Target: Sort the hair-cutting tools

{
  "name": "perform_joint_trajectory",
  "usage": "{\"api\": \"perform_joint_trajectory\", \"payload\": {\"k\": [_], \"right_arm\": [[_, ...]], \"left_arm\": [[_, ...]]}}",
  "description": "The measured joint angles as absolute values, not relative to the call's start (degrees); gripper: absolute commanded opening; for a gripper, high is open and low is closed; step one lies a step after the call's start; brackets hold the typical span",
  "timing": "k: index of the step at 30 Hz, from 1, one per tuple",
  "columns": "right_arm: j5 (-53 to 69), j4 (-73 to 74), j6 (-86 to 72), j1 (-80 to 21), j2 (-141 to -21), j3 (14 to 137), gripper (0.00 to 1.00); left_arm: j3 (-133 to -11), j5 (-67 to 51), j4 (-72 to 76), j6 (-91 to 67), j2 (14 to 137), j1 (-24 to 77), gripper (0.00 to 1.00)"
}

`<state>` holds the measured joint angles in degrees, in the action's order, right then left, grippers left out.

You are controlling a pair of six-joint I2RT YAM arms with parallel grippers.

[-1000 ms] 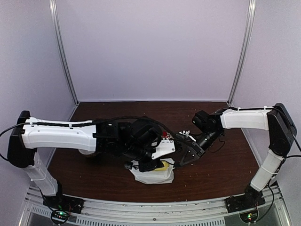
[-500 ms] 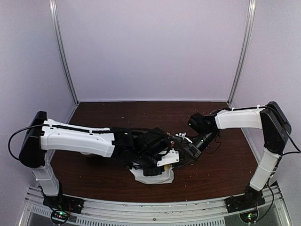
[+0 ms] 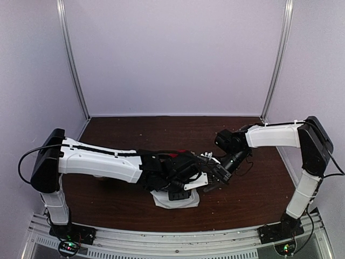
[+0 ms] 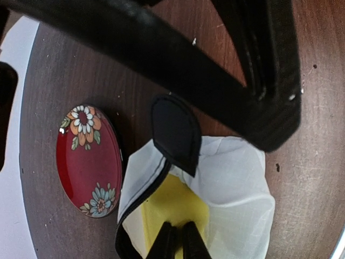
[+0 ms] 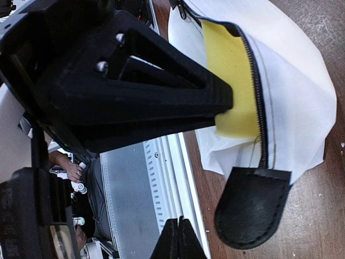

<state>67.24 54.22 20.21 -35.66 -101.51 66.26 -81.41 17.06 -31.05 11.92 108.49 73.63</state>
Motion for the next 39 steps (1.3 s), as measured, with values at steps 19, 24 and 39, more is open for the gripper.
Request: {"api": "perform_joint_trajectory", "payload": {"k": [19, 24, 39], "right_arm": [[61.78, 54.13, 16.23, -34.61, -100.82, 69.38, 0.49], [63.37, 55.18, 16.03, -34.61, -105.08, 72.82, 0.38], [65.65, 54.41, 11.75, -34.46, -109.21, 73.93, 0.53]], "left_arm": [[-81.49, 20.82, -30.87, 7.73, 107.37, 74.08, 0.0], [-81.3, 20.84, -30.87, 6.96, 107.24, 74.08, 0.0], [-80.9, 20.97, -31.31, 6.48, 107.24, 74.08, 0.0]]}}
